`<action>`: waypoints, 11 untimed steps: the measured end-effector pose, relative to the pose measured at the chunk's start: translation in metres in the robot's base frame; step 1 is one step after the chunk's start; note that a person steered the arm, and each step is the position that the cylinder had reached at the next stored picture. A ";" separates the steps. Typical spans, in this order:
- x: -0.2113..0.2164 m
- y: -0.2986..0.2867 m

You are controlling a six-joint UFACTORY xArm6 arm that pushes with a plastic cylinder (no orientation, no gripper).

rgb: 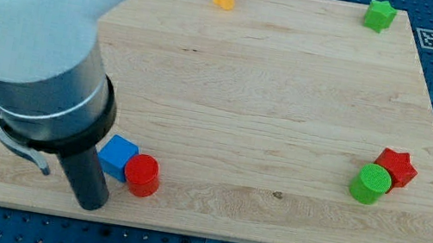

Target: Slide blue cube to the center left

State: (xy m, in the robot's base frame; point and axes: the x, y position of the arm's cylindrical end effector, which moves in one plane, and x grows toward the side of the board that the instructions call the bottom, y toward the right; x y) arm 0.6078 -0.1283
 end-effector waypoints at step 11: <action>-0.154 0.074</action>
State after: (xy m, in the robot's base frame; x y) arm 0.4539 -0.0546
